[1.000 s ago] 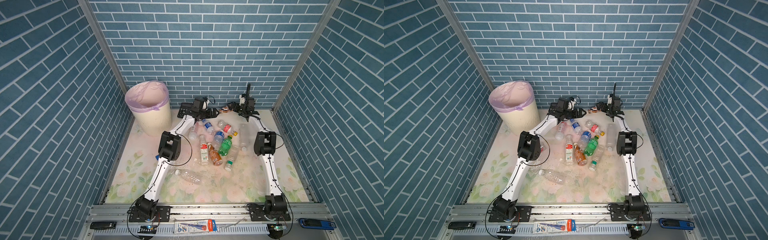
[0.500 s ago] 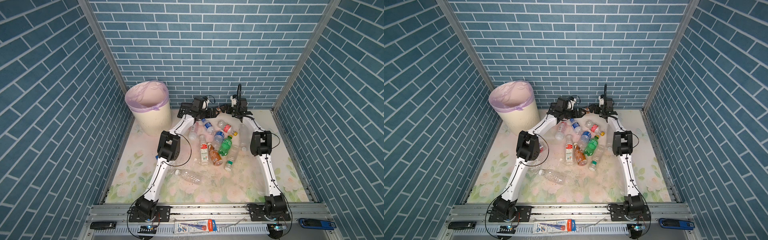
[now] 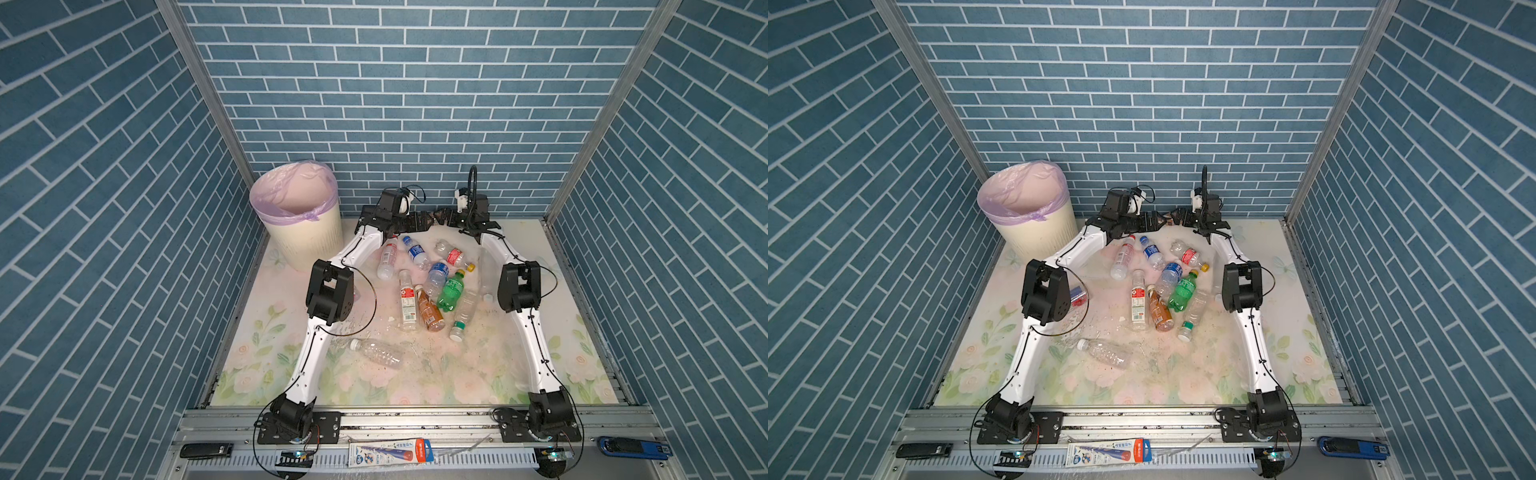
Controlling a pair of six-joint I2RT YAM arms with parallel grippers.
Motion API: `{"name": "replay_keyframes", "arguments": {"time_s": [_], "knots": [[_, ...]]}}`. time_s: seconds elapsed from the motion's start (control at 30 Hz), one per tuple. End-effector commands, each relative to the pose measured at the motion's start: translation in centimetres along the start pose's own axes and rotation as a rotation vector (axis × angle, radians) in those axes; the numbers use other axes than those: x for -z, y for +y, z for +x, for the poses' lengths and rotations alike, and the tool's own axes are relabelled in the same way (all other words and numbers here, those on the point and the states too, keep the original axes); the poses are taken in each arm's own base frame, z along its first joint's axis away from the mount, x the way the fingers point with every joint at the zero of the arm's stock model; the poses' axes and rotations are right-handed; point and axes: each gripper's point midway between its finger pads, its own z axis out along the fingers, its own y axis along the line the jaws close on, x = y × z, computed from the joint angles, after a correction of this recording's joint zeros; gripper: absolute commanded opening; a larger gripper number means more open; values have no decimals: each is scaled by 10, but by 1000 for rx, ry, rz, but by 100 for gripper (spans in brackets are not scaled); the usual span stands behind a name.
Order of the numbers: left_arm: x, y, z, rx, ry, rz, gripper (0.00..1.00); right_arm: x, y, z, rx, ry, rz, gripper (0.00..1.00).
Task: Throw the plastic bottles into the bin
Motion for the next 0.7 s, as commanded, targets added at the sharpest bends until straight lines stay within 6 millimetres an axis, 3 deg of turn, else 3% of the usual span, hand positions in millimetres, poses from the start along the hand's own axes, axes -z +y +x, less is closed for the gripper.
{"name": "replay_keyframes", "arguments": {"time_s": [0.0,0.67], "knots": [[15,-2,-18,-11,-47,-7,99,5,26,-14,65,-19,-42,98],[29,7,-27,26,-73,-23,99,5,68,-7,87,6,-110,97]]}}
